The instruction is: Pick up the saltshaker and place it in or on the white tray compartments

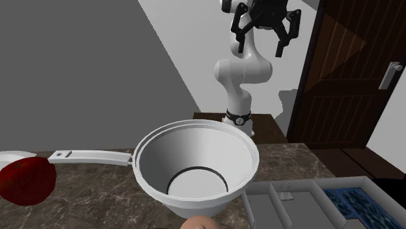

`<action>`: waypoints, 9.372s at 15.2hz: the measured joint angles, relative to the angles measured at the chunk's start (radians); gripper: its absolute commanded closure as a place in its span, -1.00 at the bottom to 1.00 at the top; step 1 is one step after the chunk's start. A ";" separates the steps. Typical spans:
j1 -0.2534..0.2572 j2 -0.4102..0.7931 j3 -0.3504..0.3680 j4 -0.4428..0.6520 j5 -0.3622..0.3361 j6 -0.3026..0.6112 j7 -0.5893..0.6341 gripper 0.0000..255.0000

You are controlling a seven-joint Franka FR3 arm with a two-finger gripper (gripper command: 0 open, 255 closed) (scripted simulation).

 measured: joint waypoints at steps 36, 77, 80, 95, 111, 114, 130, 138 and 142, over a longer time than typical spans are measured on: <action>-0.090 1.183 -0.165 0.780 0.194 0.324 -0.295 -1.00; -0.093 1.167 -0.168 0.967 0.186 0.122 -0.282 1.00; -0.095 1.167 -0.168 1.005 0.185 0.084 -0.281 1.00; 0.094 0.829 -0.078 0.657 0.109 0.105 -0.003 1.00; 0.220 0.680 0.048 0.499 0.091 0.114 0.253 1.00; 0.220 0.676 0.049 0.453 0.091 0.156 0.254 1.00; 0.222 0.707 0.051 0.275 0.089 0.365 0.259 1.00; 0.221 0.720 0.050 0.245 0.088 0.418 0.259 1.00; 0.221 0.723 0.050 0.245 0.088 0.414 0.258 -1.00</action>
